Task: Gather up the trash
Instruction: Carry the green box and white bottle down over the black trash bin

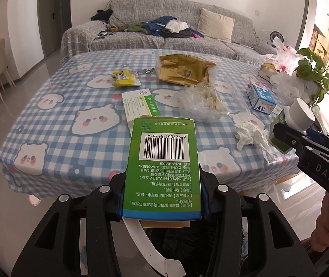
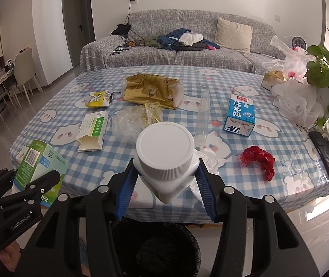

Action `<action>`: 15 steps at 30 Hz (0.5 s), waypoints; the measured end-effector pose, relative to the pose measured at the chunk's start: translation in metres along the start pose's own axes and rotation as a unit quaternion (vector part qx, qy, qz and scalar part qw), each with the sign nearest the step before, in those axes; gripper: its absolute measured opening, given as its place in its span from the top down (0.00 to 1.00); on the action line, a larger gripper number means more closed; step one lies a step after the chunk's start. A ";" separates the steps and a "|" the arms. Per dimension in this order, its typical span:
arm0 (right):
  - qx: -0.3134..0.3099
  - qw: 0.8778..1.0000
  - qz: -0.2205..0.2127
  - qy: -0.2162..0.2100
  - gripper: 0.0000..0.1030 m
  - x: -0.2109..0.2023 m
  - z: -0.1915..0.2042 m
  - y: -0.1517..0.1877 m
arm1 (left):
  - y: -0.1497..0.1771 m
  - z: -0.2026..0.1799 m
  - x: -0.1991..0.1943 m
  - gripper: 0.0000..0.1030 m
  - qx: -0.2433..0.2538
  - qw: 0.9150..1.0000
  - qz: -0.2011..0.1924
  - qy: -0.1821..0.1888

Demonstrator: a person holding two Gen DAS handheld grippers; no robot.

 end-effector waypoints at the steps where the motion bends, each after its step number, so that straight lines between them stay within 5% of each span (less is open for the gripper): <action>1: -0.001 1.000 -0.001 0.001 0.53 -0.003 0.000 0.002 | 0.002 -0.001 -0.002 0.56 0.001 1.000 -0.001 0.001; 15: 0.007 1.000 0.014 0.003 0.53 -0.014 -0.012 0.035 | 0.035 -0.004 -0.009 0.56 -0.001 1.000 0.014 0.010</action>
Point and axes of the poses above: each gripper's, at about its wrist camera, not at the fingertips, and x roughly the way its jaws point, z to its left, y to its underside, the point moved 2 cm from there along x, roughly the way its jaws point, and after that the axes turned 9 degrees about -x, right-handed, at the moved point
